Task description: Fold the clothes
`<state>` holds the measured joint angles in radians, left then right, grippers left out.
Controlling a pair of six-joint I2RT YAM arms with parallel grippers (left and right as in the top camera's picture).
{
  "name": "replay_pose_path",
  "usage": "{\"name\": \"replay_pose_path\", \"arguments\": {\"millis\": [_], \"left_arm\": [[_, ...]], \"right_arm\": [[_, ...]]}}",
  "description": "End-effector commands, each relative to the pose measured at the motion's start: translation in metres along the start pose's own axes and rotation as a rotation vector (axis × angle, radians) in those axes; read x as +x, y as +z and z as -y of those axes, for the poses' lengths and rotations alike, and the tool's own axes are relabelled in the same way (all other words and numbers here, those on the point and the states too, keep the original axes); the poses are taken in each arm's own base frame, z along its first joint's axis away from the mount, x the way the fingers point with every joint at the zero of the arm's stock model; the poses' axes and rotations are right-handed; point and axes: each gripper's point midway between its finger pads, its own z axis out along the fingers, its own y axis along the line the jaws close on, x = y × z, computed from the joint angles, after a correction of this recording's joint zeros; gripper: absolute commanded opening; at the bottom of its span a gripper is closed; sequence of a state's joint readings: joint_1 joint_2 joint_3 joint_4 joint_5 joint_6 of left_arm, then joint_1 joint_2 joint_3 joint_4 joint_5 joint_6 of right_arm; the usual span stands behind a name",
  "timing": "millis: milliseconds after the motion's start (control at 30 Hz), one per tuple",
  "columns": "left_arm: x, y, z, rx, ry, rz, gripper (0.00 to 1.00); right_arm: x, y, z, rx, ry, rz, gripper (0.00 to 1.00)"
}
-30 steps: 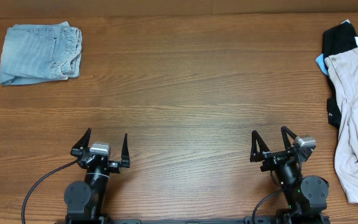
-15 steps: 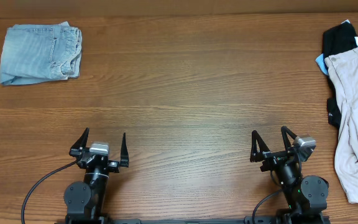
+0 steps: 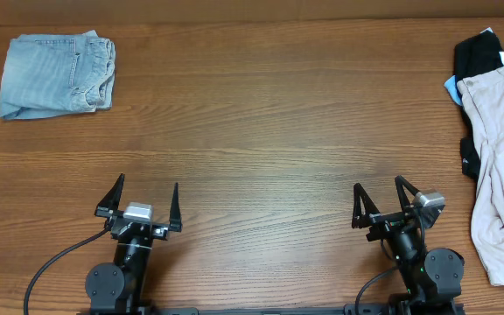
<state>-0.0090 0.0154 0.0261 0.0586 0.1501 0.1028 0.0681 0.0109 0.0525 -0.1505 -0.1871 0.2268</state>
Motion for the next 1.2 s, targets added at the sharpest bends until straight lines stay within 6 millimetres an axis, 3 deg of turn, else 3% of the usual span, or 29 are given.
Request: {"name": "replay_pose_path", "arguments": {"millis": [0, 300, 467, 600, 700, 867, 1100, 1167], "left_arm": [[-0.041, -0.008, -0.001, 0.010, -0.011, 0.059, 1.00], [-0.118, -0.022, -0.006, 0.014, -0.029, 0.028, 1.00], [-0.151, -0.007, -0.012, 0.025, -0.048, -0.099, 1.00], [-0.159, 0.014, -0.016, 0.043, -0.073, -0.275, 1.00], [-0.160, 0.033, -0.018, 0.064, -0.093, -0.441, 1.00], [-0.143, 0.058, -0.024, 0.056, -0.112, -0.616, 1.00], [-0.087, 0.091, -0.028, 0.048, -0.129, -0.801, 1.00], [-0.068, 0.099, -0.027, 0.057, -0.142, -0.857, 1.00]], "right_arm": [[-0.036, -0.008, -0.016, -0.039, -0.097, 0.083, 1.00], [-0.108, -0.021, -0.024, 0.057, -0.172, 0.106, 1.00], [-0.137, -0.001, -0.026, 0.103, -0.176, -0.030, 1.00], [-0.156, 0.026, -0.021, 0.162, -0.153, -0.185, 1.00], [-0.166, 0.053, -0.004, 0.263, -0.187, -0.350, 1.00], [-0.163, 0.101, 0.012, 0.294, -0.256, -0.503, 1.00], [-0.108, 0.148, 0.040, 0.322, -0.204, -0.646, 1.00], [-0.097, 0.158, 0.057, 0.370, -0.153, -0.661, 1.00]]}}
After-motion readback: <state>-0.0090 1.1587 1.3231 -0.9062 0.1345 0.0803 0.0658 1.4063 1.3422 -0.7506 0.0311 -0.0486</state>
